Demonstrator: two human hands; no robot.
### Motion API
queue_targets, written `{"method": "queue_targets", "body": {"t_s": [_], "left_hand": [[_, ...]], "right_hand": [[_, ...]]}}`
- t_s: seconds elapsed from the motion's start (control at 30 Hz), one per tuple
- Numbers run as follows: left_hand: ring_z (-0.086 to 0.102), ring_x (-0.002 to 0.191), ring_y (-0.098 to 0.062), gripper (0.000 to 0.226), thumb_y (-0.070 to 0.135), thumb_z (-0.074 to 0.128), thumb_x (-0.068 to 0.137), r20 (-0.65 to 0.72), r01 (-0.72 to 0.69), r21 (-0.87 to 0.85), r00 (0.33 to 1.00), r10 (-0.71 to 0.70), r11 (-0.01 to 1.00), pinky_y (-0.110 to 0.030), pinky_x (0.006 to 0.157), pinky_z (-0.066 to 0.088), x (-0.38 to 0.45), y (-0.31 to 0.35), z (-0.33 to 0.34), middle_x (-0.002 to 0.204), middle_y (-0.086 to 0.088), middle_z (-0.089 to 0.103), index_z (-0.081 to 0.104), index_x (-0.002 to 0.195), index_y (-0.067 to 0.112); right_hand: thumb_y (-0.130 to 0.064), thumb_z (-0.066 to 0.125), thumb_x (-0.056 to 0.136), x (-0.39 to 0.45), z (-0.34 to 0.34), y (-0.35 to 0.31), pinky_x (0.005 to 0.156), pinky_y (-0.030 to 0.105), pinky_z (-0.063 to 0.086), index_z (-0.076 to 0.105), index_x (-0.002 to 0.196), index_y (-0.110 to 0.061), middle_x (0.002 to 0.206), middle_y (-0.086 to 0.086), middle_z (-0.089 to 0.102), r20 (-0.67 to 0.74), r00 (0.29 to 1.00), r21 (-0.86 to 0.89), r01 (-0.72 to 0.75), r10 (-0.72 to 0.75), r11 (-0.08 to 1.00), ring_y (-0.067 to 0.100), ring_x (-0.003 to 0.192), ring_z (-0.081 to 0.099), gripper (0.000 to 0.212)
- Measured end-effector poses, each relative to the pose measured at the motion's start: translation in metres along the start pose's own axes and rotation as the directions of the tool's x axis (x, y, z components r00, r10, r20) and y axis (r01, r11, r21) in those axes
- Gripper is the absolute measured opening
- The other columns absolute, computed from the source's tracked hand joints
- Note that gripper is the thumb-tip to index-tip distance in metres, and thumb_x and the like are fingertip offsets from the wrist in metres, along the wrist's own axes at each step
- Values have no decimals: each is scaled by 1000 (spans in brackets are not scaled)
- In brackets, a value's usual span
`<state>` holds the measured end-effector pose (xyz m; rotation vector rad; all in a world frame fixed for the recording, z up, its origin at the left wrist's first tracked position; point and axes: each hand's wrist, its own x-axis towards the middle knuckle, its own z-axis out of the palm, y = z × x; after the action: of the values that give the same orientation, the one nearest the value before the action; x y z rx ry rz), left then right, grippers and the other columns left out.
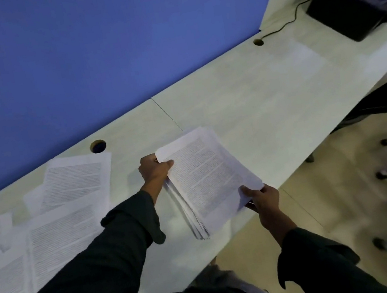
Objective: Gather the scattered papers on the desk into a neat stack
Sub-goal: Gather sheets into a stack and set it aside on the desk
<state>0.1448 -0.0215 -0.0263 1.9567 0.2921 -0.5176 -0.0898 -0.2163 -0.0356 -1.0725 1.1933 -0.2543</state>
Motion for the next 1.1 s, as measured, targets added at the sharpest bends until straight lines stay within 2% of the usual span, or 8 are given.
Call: {"method": "queue_targets", "body": {"t_s": [0.17, 0.33, 0.43, 0.53, 0.73, 0.9, 1.03, 1.1], "left_hand": [[70, 97, -31, 24, 17, 83, 82, -25, -62, 122, 998, 65, 991, -30, 78, 52, 14, -8, 8, 92, -10, 70, 72, 95, 1], [63, 117, -32, 45, 12, 76, 88, -90, -51, 101, 994, 61, 994, -29, 96, 47, 9, -6, -5, 125, -15, 68, 62, 130, 0], [66, 112, -31, 42, 7, 74, 86, -139, -47, 69, 989, 56, 997, -26, 92, 48, 4, -21, -32, 119, -15, 70, 63, 126, 4], [71, 98, -28, 34, 7, 73, 82, -186, 1, 52, 983, 9, 999, -34, 89, 56, -4, -50, -77, 98, -9, 74, 65, 115, 9], [64, 102, -37, 34, -1, 72, 79, -519, 113, 114, 854, -38, 987, -22, 75, 36, -43, -130, -201, 108, -22, 67, 63, 111, -4], [41, 125, -44, 87, 41, 89, 66, -563, 525, 132, 738, -372, 841, -53, 101, 41, -70, -181, -287, 130, -22, 42, 44, 128, 1], [37, 127, -44, 94, 55, 87, 63, -562, 498, 190, 762, -322, 846, -54, 104, 40, -69, -193, -301, 132, -22, 38, 43, 128, 3], [39, 124, -44, 92, 56, 85, 64, -586, 491, 146, 743, -325, 859, -53, 103, 40, -63, -191, -302, 130, -21, 39, 42, 127, 4]], "right_hand": [[-8, 83, 79, 6, -4, 5, 71, 43, 66, 69, 103, -2, 108, 23, 74, -43, 999, -254, 5, -17, 967, 41, 92, 73, 29], [-33, 79, 78, -16, 15, -1, 76, 39, 55, 63, 119, -19, 112, 8, 62, -221, 829, -788, 157, -513, 595, 29, 105, 59, 46], [-26, 72, 84, -27, 56, -7, 68, 32, 50, 61, 112, -28, 104, -3, 58, -19, 761, -774, 400, -649, 491, 19, 94, 59, 29], [-21, 69, 87, -43, 120, -4, 60, 21, 40, 65, 104, -30, 97, -9, 60, 253, 786, -692, 554, -564, 463, 11, 79, 61, 19], [-15, 70, 83, -92, 247, 53, 77, 34, 59, 69, 107, -22, 96, -1, 73, 560, 801, -628, 577, -211, 522, 19, 87, 71, 25], [-44, 86, 70, -153, 323, 102, 93, 42, 50, 48, 131, -6, 129, 14, 50, 513, 854, -825, 519, -85, 225, 37, 123, 50, 81], [-78, 85, 52, -190, 374, 121, 108, 52, 44, 20, 154, 6, 152, 26, 33, 385, 922, -918, 387, -32, 91, 43, 141, 38, 148], [-71, 82, 66, -195, 390, 128, 114, 58, 36, 11, 157, 8, 159, 32, 23, 416, 909, -905, 411, 18, 112, 48, 146, 30, 141]]}}
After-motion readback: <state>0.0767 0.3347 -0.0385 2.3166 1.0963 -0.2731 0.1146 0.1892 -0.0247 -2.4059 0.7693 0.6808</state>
